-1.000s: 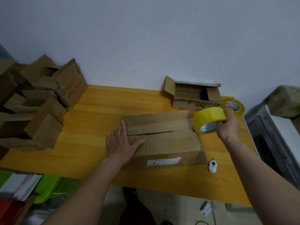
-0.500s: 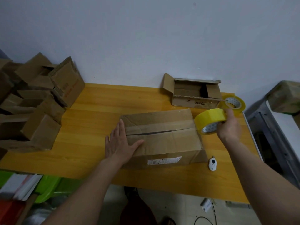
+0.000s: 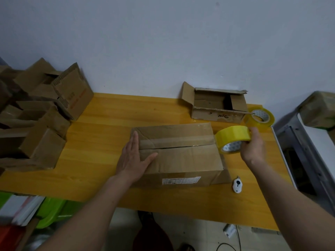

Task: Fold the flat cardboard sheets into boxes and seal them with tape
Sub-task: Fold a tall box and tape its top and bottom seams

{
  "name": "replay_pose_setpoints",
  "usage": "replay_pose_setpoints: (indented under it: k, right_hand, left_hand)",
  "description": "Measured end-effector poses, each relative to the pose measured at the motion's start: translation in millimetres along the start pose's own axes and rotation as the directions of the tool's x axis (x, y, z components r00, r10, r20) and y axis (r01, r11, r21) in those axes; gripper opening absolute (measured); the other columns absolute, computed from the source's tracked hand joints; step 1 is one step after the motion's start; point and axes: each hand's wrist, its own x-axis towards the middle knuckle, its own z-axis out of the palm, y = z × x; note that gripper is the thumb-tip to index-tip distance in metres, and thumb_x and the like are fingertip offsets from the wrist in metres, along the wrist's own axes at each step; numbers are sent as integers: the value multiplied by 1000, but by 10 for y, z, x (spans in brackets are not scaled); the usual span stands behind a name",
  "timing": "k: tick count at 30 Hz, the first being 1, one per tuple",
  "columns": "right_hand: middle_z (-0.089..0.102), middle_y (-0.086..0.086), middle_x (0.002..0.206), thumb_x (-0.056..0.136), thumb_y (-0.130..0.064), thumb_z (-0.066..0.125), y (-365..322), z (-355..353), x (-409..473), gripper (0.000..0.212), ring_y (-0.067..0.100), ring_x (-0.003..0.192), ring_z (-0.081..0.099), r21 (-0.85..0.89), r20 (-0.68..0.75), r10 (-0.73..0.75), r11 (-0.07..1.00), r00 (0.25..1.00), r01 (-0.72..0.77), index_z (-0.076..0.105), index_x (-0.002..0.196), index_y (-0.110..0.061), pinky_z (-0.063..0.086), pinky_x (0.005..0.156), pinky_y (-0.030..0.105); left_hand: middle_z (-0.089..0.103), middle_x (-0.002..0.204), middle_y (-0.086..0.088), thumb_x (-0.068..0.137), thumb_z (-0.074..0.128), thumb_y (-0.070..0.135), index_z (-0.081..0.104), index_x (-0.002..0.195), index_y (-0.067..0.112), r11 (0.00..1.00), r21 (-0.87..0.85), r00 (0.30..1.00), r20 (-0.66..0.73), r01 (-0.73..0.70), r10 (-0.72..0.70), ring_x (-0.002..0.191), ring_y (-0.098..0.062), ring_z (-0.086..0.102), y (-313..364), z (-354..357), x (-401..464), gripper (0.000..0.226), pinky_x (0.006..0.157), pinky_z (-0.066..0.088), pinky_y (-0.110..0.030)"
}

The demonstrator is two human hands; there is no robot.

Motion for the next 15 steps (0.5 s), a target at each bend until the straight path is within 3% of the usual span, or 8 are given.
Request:
replay_pose_setpoints:
  k: [7, 15]
  right_hand:
    - [58, 21, 112, 88, 4, 53, 51, 27, -57, 42, 43, 97, 55, -62, 0, -63, 996, 998, 63, 44, 124, -16, 43, 69, 43]
    - [58, 24, 109, 90, 4, 49, 103, 139, -62, 40, 44, 97, 55, 43, 22, 12, 999, 1000, -13, 45, 125, -14, 42, 68, 41]
  left_hand:
    - [-17, 160, 3, 69, 18, 87, -22, 149, 17, 988, 157, 1000, 26, -9, 5, 149, -16, -1, -32, -51, 92, 114, 120, 15, -37]
    - [-14, 160, 10, 70, 47, 75, -21, 150, 27, 995, -95, 998, 57, -13, 18, 148, -13, 2, -24, -116, 111, 115, 119, 20, -37]
